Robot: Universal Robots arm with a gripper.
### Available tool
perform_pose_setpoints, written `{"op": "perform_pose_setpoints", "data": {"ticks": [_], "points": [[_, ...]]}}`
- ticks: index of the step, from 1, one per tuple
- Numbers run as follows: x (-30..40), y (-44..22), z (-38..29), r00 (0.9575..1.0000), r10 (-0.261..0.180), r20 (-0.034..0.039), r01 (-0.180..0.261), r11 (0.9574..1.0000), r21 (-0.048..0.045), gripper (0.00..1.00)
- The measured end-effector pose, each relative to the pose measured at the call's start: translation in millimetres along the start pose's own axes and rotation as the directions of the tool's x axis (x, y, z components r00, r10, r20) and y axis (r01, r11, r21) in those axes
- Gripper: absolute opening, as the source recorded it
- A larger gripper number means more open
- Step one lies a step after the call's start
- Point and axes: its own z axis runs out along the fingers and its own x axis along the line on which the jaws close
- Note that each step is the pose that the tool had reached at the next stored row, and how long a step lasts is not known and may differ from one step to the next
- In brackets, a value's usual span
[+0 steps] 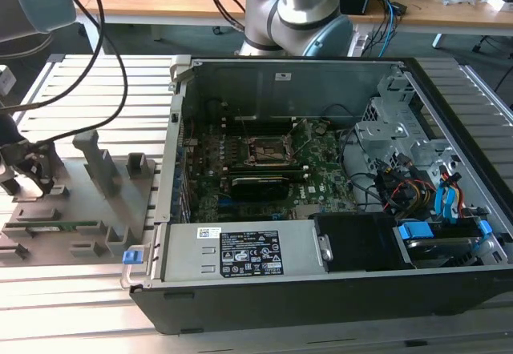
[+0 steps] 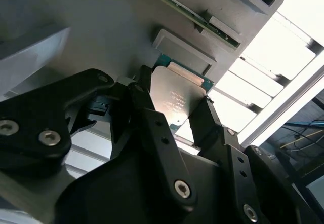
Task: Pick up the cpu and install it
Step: 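Pick up the cpu and move it towards the insertion slot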
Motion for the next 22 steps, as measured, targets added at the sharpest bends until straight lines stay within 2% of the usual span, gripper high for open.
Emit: {"op": "perform_pose_setpoints", "data": {"ticks": [4,6,12,15,19,22], "points": [[0.0,0.3,-6.1,1.0,0.0,0.0001,0.0,1.0,0.0,0.55],[0.0,0.6,-12.5,1.0,0.0,0.0,0.0,1.0,0.0,0.55],[0.0,1.1,-23.8,1.0,0.0,0.0,0.0,1.0,0.0,0.55],[-0.1,1.6,-33.0,1.0,0.0,0.0,0.0,1.0,0.0,0.55],[-0.1,1.9,-40.9,1.0,0.0,0.0,0.0,1.0,0.0,0.55],[-0.1,2.2,-50.9,1.0,0.0,0.0,0.0,1.0,0.0,0.55]]}}
